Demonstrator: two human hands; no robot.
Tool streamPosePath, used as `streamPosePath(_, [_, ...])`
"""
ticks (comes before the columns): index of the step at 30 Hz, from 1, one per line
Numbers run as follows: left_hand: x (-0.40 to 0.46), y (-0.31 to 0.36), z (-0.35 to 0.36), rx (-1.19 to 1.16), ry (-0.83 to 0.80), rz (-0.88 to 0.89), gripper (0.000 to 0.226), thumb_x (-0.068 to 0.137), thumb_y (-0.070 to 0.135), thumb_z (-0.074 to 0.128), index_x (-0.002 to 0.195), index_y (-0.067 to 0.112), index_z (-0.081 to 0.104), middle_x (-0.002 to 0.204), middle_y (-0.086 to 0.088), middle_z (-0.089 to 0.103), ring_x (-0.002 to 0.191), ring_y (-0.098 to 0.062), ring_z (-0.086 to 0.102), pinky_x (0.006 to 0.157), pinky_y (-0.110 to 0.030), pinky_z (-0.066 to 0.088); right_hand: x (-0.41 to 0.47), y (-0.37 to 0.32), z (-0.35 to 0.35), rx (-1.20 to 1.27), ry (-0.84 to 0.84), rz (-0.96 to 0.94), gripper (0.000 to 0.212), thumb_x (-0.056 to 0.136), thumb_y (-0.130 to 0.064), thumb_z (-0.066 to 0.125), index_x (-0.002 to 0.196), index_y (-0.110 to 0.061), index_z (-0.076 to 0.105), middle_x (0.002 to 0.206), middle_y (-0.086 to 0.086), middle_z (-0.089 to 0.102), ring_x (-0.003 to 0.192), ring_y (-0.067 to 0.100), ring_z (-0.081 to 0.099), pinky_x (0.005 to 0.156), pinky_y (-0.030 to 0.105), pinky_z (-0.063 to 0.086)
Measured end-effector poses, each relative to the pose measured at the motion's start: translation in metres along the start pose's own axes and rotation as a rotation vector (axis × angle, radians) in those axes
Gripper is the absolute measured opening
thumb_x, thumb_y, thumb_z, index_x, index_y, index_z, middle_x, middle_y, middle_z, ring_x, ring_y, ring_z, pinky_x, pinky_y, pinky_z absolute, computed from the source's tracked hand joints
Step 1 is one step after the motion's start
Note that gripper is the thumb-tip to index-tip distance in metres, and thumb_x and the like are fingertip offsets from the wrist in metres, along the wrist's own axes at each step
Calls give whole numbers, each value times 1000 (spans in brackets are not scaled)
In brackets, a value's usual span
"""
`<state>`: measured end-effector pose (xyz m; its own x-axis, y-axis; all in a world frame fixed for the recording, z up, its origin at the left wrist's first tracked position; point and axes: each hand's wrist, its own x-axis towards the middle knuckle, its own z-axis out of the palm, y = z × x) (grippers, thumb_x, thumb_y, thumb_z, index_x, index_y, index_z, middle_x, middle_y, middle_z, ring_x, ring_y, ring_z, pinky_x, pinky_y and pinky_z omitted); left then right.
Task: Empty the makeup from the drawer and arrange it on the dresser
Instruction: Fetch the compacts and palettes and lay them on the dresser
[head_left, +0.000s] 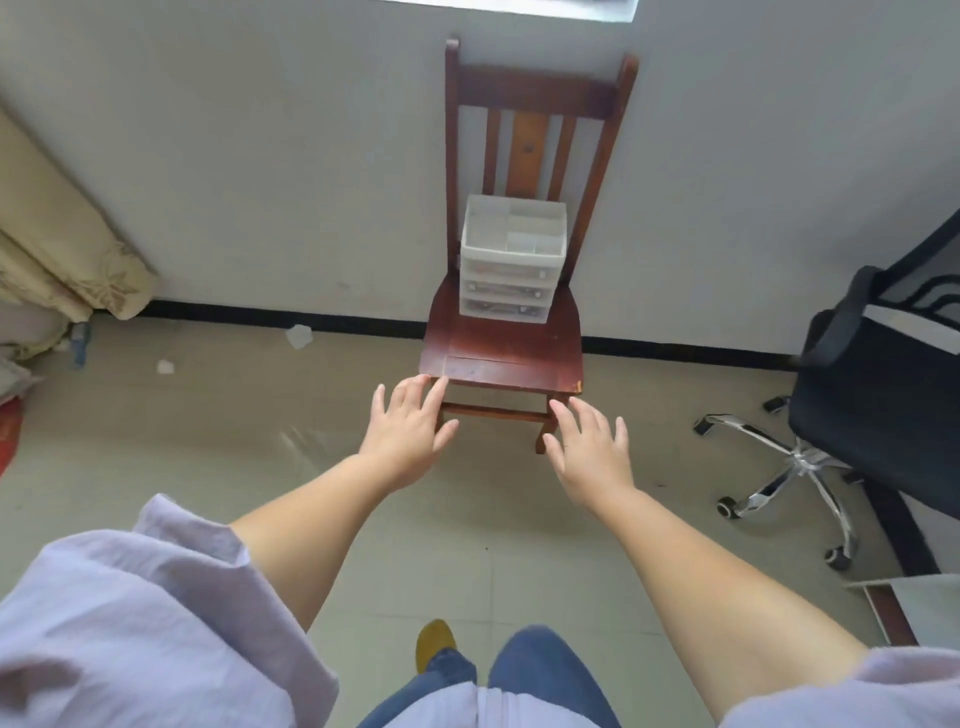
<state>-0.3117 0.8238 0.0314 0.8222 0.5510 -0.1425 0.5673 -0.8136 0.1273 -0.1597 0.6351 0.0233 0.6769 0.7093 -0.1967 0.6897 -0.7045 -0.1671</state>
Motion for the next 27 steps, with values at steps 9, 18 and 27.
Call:
streamPosePath(9, [196,-20,3,8,-58,13,62,97,49,24,150,23,4,155,-5,13,143,-19,7,116,-47,2,201,14,8,61,-78,36,51,100,-42,25,148,-27,20,155,2,19,142,19,17,116,45,8])
streamPosePath(18, [393,-9,30,-27,-66,82,62,96,40,34,150,20,11,155,-4,17,143,-19,10,116,-43,6,391,26,39,661,-301,274,42,98,-23,35,140,-19,37,141,4,42,119,22,48,93,32,41])
streamPosePath(27, [456,-38,93,110,-84,184,81,89,9,41,145,22,-16,155,2,-15,142,-21,-19,115,-48,-4,501,-5,99,1779,-288,976,43,97,-1,34,139,-11,37,132,9,49,125,22,48,97,39,45])
